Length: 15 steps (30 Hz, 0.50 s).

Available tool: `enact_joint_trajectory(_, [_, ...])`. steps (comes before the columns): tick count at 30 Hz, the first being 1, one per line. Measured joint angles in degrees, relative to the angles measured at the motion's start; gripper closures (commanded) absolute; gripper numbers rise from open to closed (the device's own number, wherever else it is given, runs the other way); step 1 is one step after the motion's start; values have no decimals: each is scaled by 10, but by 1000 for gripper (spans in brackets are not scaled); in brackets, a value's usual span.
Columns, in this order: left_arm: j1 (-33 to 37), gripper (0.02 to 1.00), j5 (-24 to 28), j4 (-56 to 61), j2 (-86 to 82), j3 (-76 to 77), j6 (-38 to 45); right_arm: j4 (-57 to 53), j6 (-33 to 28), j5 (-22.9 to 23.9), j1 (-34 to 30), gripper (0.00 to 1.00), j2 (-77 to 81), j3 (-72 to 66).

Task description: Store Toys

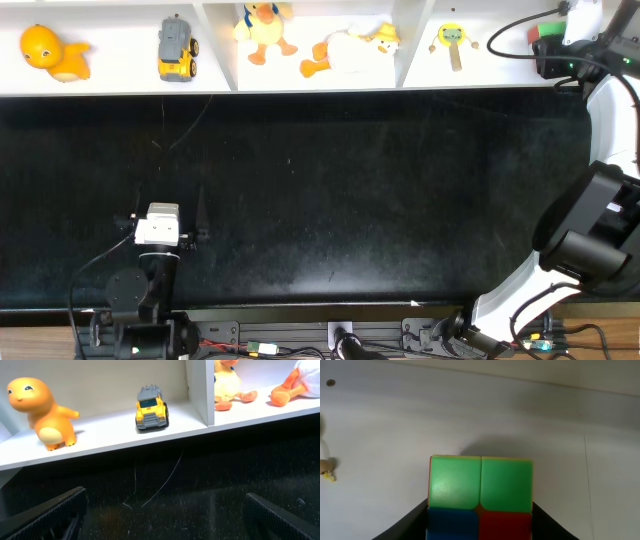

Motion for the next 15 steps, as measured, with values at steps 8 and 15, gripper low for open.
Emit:
enact_joint_trajectory(8, [0,23,0,0,0,0,0,-12,24,2,0,5,2,1])
enact_joint_trajectory(15, [0,20,0,0,0,0,0,-36,32,24,0,7,-1,-4])
